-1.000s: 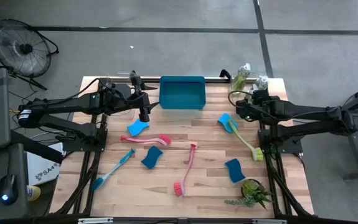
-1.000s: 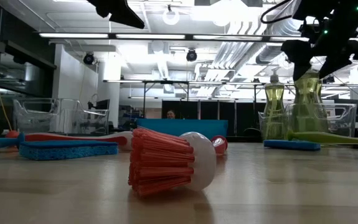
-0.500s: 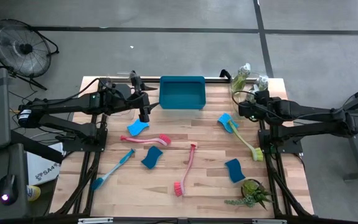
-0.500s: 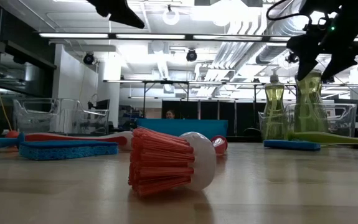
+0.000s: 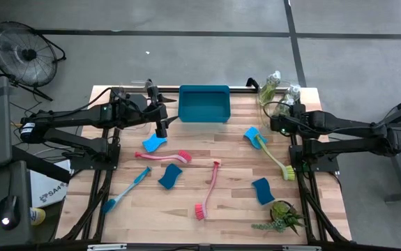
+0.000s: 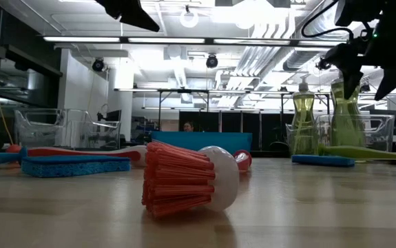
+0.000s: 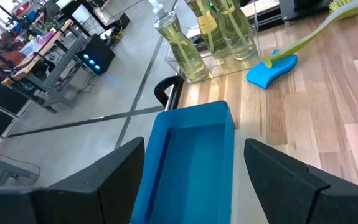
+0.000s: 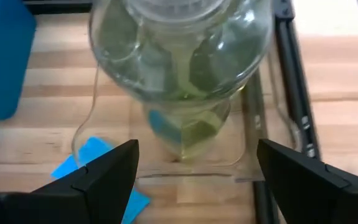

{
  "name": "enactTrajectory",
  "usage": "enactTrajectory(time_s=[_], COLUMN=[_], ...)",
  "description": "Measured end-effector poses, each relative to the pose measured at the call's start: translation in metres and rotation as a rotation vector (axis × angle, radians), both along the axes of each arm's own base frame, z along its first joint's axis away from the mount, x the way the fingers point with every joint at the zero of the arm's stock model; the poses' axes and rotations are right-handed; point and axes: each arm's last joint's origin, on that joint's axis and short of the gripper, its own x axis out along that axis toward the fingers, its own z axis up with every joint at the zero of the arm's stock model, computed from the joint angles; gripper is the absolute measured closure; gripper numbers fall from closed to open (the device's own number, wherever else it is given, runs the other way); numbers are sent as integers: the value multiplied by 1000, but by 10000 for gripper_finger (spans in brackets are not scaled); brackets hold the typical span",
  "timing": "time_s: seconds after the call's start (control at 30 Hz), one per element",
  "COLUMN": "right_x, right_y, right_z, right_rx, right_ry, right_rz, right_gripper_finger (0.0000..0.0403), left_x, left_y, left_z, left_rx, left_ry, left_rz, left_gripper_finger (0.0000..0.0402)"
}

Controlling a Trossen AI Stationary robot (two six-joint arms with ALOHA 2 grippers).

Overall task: Pick & Place Kitchen Sink Supplies
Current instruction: Put the green dish brush into the blue bin

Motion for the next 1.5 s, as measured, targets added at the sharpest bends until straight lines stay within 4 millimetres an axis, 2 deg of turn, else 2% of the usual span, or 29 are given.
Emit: enactTrajectory(time_s=[0.23, 0.73, 1.03, 1.5], right_x=[2, 9, 15, 36], right_y=[0, 7, 11, 36], right_z=[-1, -3, -2, -10], right_rx=[83, 335, 342, 404], right_ry=[-31, -28, -49, -33], right_rz=[13, 354, 496, 593], right_gripper_finger=[82, 82, 82, 82], left_x=[0, 0, 0, 0], left_y=[0, 0, 0, 0], left_z=[0, 0, 0, 0], left_rx=[0, -2, -2, -8], left_ry=[0, 0, 0, -3], left_rz=[0, -5, -5, -3], left_gripper_finger=[133, 133, 133, 133])
